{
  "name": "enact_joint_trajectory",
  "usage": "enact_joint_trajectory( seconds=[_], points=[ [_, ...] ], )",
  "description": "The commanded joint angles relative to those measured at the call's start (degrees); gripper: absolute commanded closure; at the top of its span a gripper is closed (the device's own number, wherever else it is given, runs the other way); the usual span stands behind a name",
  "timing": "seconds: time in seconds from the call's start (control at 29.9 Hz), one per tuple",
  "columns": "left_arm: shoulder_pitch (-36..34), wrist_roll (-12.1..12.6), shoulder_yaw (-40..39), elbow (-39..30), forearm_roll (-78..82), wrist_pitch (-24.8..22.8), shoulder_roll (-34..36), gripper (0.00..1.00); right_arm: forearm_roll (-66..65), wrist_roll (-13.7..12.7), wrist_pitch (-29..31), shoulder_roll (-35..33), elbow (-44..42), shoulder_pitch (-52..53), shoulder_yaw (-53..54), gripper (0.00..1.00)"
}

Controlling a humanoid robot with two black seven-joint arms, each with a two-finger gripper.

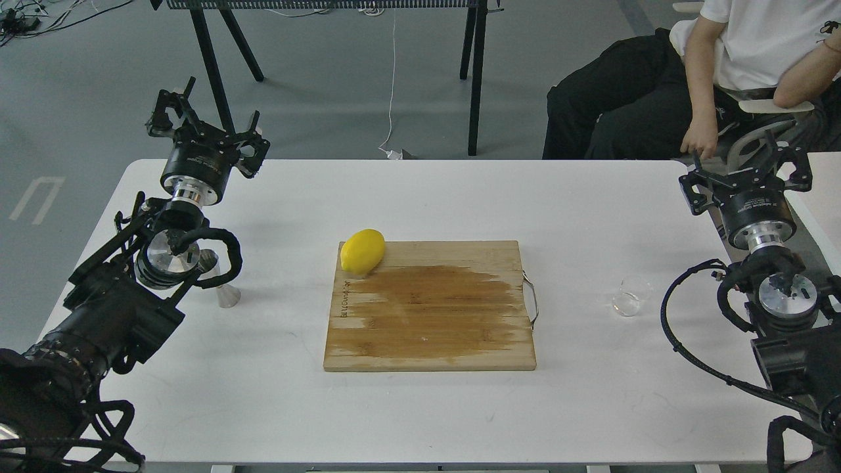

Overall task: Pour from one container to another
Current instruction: 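Reach the left gripper down to the metal jigger and grasp it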

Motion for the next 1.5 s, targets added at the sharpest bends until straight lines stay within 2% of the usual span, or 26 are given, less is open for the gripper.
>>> enact_joint_trajectory(
  seconds=[0.0,0.27,0.43,0.53,0.64,0.74,0.9,1.14,1.37,1.47],
  points=[
    [-0.1,-0.1,0.4,-0.1,0.0,0.1,-0.1,0.0,0.0,0.0,0.0,0.0,0.0,0.0,-0.1,0.0],
    [0.0,0.3,-0.1,-0.8,0.0,0.1,0.2,0.0,0.0,-0.1,0.0,0.0,-0.2,-0.1,-0.1,0.0],
    [1.7,-0.2,0.0,-6.9,0.2,-0.2,2.4,0.0,0.0,-0.1,0.0,0.0,-0.3,-0.1,0.1,0.0],
    [4.7,-0.2,0.6,-14.1,0.7,-0.1,7.4,0.0,0.1,0.1,0.0,-0.1,-0.7,-0.1,0.3,0.0],
    [8.9,-0.1,0.9,-24.2,3.5,-0.2,13.2,0.0,0.0,0.1,0.0,-0.1,-0.7,-0.3,0.2,0.0],
    [15.0,-0.2,0.6,-34.5,13.6,-0.1,18.5,0.0,0.1,0.1,0.0,-0.1,-0.5,-0.9,0.3,0.0],
    [24.1,-0.1,0.0,-46.2,30.0,1.3,25.0,0.0,0.1,0.1,0.0,-0.2,-0.5,-1.1,0.4,0.0],
    [32.5,0.0,0.8,-59.8,50.4,8.8,33.8,0.01,0.1,0.1,0.0,-0.2,-0.4,-1.3,0.2,0.0],
    [40.6,-0.1,0.9,-60.2,76.2,18.9,34.1,0.04,0.1,0.1,0.0,-0.5,-0.7,-1.4,0.4,0.0],
    [43.6,-0.4,0.9,-58.6,89.6,26.2,33.5,0.04,0.1,0.1,0.0,-0.7,-0.7,-1.5,0.5,0.0]
  ],
)
